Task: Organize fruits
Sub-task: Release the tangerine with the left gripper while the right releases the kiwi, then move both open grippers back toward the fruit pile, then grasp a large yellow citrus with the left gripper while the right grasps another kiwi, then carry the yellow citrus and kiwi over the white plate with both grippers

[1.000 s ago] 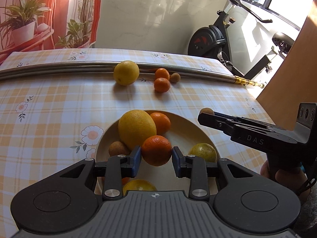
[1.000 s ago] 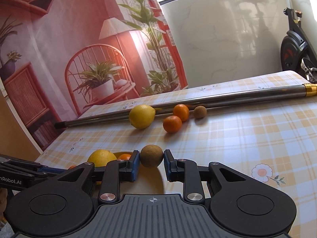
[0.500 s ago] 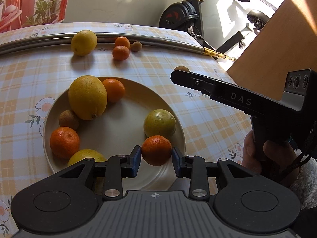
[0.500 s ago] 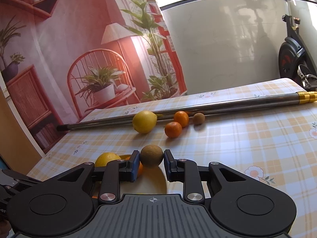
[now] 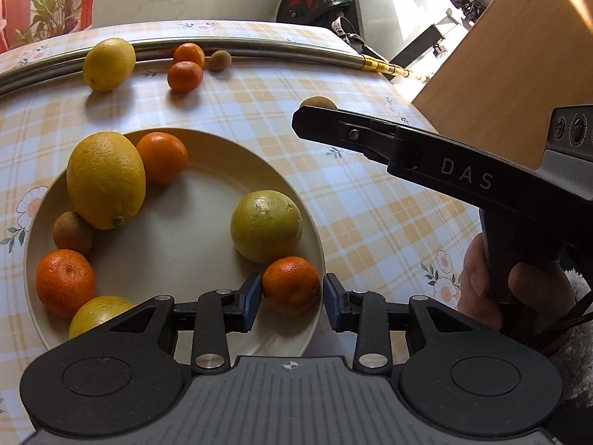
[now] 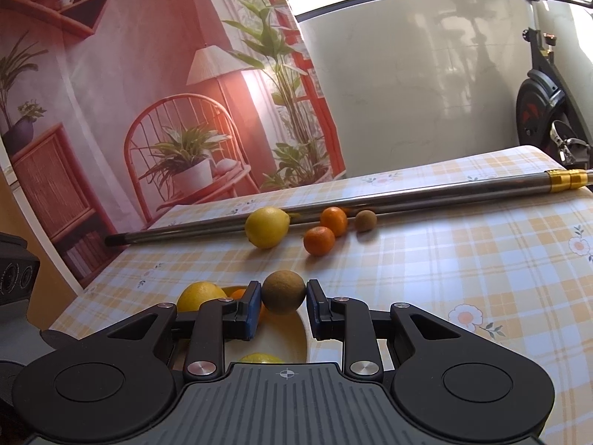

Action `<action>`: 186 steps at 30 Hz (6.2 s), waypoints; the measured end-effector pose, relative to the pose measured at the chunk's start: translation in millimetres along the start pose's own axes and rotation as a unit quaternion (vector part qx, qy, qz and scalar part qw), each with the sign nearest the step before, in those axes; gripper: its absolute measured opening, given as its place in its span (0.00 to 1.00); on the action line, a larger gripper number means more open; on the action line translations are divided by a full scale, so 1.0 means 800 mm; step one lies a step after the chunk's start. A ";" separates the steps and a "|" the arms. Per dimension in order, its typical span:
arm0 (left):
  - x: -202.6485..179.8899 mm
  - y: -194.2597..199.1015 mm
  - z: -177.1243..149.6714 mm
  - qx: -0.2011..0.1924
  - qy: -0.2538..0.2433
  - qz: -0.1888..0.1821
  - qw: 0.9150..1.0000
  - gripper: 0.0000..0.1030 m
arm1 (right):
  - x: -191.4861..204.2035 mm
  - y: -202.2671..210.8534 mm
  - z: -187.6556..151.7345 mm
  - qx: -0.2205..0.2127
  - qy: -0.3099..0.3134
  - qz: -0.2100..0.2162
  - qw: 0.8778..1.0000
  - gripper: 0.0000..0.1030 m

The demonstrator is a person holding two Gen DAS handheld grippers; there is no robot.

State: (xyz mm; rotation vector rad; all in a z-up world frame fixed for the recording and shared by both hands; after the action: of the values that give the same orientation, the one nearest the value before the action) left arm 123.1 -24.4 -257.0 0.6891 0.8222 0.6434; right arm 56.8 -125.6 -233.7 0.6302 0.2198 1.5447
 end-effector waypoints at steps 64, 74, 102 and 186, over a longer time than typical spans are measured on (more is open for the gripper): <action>0.071 0.177 0.038 -0.282 0.105 0.169 0.939 0.53 | 0.030 -0.058 0.058 -0.002 0.150 -0.032 0.988 0.24; 0.069 0.192 0.096 -0.303 0.063 0.200 0.930 0.53 | -0.027 -0.076 0.104 -0.043 0.112 -0.062 0.991 0.25; 0.159 -0.004 0.191 -0.121 0.003 0.153 0.981 0.63 | -0.084 -0.207 0.076 0.001 0.034 -0.075 0.997 0.29; 0.035 0.042 -0.006 -0.074 0.008 0.124 0.990 0.57 | -0.002 -0.030 -0.010 0.016 -0.030 0.001 0.999 0.25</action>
State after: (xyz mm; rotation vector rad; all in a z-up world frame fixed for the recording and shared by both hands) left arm 125.7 18.3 -245.8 0.6568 0.7020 0.9253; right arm 73.4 -122.8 -253.3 0.7009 0.1984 1.5255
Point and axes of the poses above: each gripper's, at about its wrist camera, not at the fingertips, and y roughly against the way its jaws point, x to its left, z to its top, the point moved 1 cm from there along -y, roughly the way its jaws point, and after that the axes turned 6 degrees about -z, right-handed, at the moved point
